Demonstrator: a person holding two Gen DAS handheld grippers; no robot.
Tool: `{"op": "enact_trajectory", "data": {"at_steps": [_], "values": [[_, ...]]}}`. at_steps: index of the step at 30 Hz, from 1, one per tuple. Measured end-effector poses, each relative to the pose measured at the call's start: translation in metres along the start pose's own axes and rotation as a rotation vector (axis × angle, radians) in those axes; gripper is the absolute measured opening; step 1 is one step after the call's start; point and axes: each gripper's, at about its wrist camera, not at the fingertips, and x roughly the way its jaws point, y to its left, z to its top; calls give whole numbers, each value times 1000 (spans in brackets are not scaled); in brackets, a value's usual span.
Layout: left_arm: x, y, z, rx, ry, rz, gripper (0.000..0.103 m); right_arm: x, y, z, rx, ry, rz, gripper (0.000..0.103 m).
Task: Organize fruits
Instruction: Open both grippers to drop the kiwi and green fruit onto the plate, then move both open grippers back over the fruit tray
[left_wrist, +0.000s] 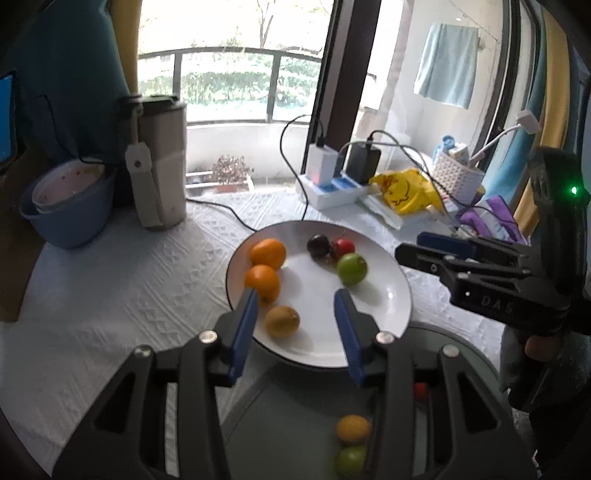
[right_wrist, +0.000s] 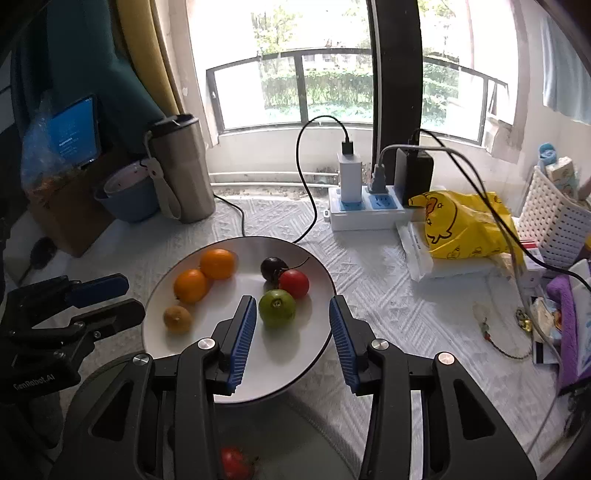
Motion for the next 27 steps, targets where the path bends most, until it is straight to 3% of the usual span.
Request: {"op": "enact_trajectory", "data": {"at_steps": [17, 27], "values": [[-73, -24, -17, 27, -91, -12, 45, -78, 23, -21, -6, -80, -17, 44], [-99, -32, -35, 25, -107, -3, 46, -108, 32, -39, -5, -106, -9, 44]]}}
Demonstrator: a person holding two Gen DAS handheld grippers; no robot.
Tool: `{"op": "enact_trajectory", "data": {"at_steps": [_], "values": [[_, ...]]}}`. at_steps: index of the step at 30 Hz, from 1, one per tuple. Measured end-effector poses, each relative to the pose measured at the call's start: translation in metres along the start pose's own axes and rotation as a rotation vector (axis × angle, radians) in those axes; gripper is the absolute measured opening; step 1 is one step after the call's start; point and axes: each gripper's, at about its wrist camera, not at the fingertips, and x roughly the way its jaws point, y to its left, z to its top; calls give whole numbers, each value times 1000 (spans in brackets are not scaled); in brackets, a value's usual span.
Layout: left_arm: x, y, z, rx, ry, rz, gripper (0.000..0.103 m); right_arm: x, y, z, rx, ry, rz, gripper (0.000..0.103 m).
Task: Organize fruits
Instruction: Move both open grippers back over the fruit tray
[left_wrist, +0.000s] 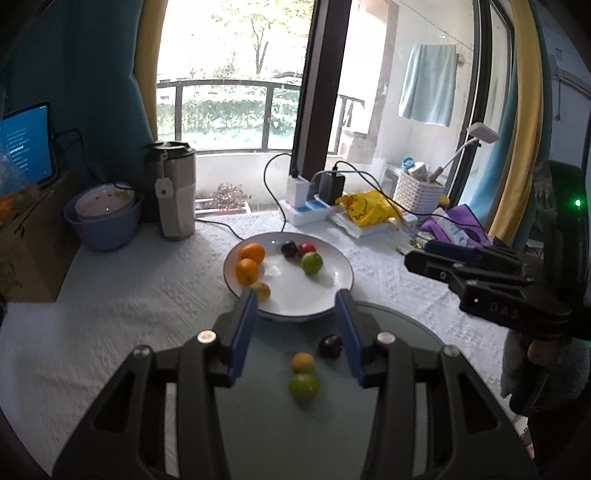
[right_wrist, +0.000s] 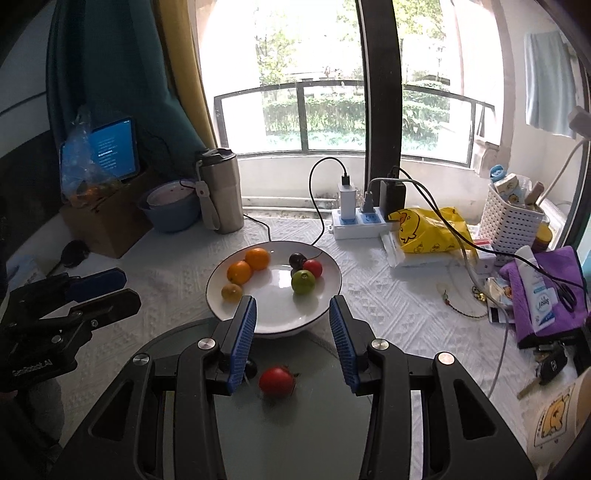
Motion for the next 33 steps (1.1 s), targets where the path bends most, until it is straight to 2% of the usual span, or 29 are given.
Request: {"op": "enact_trajectory", "data": {"at_steps": [9, 14, 24, 33], "values": [[-7, -12, -18, -15, 12, 12, 47, -19, 1, -18, 9, -8, 30, 44], [-6, -22, -34, -42, 27, 5, 66, -22, -1, -32, 1, 14, 54, 44], [11, -34, -59, -60, 90, 24, 66, -10, -11, -52, -2, 55, 84, 44], [43, -33, -70, -59, 176, 59, 66, 9, -27, -63, 39, 92, 94, 44]]}}
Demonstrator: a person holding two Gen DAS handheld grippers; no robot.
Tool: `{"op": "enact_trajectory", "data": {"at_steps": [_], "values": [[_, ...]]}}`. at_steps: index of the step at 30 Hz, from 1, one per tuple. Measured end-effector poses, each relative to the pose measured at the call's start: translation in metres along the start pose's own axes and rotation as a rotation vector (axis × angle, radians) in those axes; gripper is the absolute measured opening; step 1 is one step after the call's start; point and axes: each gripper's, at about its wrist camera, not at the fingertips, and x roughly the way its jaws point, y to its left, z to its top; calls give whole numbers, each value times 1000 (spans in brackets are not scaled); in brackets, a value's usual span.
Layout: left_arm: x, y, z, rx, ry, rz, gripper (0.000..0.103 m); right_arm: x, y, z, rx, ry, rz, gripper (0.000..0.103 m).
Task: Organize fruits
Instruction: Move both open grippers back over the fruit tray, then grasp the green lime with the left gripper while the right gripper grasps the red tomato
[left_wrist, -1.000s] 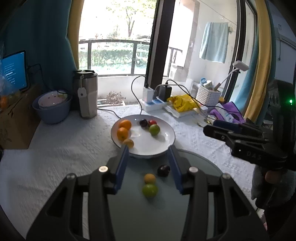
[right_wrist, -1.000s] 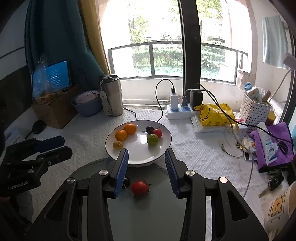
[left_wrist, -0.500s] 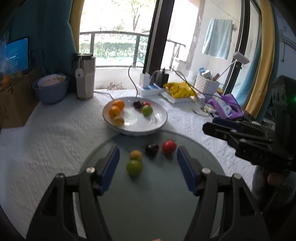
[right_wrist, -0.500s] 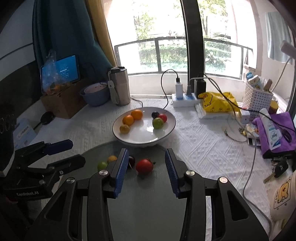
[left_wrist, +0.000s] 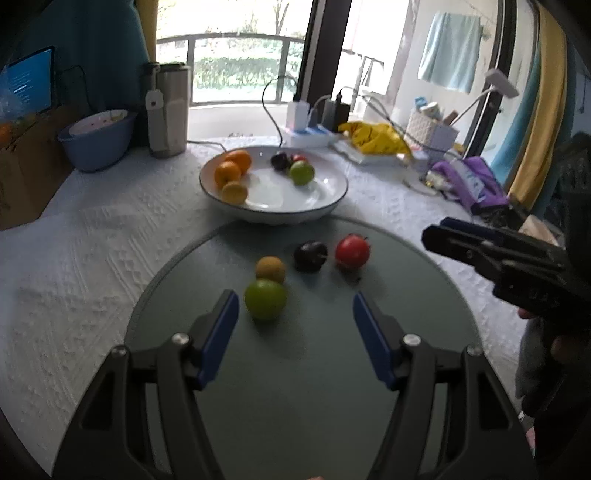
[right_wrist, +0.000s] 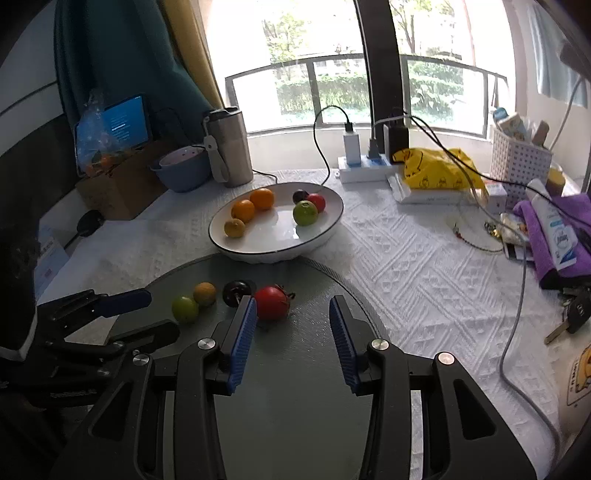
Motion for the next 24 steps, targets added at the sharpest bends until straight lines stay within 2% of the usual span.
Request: {"op": "enact_trajectory", "data": {"at_steps": [8, 13, 15, 18, 24], "values": [[22, 1, 2, 20, 51, 62, 66, 22, -8, 1, 19, 37, 25, 44], [31, 6, 4, 23, 69, 62, 65, 39, -5, 1, 19, 67, 50, 44], [34, 8, 5, 29, 76, 62, 59, 44, -4, 1, 22, 77, 60, 44], [38, 9, 6, 30, 87, 51, 56, 52, -4, 3, 28, 92, 67, 44], [45, 10, 9, 50, 104, 33, 41, 62, -2, 6, 36, 115, 77, 44]]}}
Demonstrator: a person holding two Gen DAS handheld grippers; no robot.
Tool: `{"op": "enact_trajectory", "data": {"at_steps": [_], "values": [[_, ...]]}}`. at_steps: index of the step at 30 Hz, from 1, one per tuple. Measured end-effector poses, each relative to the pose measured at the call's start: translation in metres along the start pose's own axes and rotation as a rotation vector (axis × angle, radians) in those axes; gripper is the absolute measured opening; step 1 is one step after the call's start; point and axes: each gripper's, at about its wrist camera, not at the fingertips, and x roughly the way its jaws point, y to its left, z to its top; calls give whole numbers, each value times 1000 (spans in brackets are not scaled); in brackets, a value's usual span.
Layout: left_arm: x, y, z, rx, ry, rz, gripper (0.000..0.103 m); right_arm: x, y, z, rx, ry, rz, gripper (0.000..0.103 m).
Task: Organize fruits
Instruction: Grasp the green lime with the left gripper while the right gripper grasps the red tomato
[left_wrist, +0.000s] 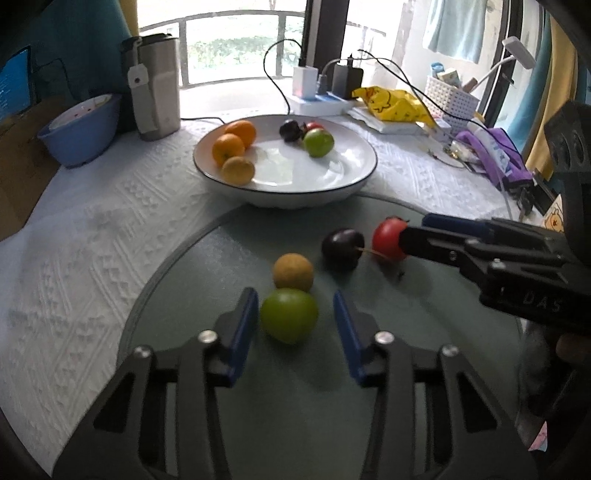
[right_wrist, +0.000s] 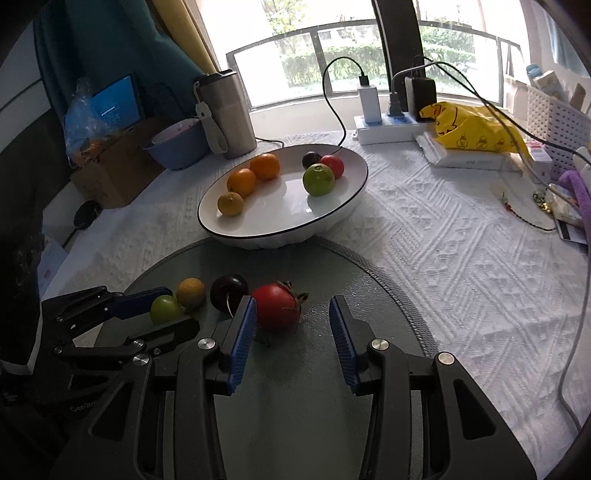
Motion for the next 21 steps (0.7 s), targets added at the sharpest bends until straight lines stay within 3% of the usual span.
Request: {"op": "enact_trajectory", "data": {"at_steps": [4, 11, 14, 15, 21], "values": [[1, 2, 1, 3, -3, -5, 30, 4, 4, 2, -11, 13, 9, 44], [-2, 5, 0, 1, -7, -34, 29, 16, 13, 3, -35, 65, 7, 43], [-5, 7, -1, 2, -12, -40, 29, 17, 16, 3, -43, 69, 9, 41], [-6, 7, -2, 0, -12, -43, 29, 18, 18, 3, -46, 71, 7, 36], [-15, 13, -3, -7, -33, -47, 29, 15, 23, 2, -55, 59, -4, 35]]}}
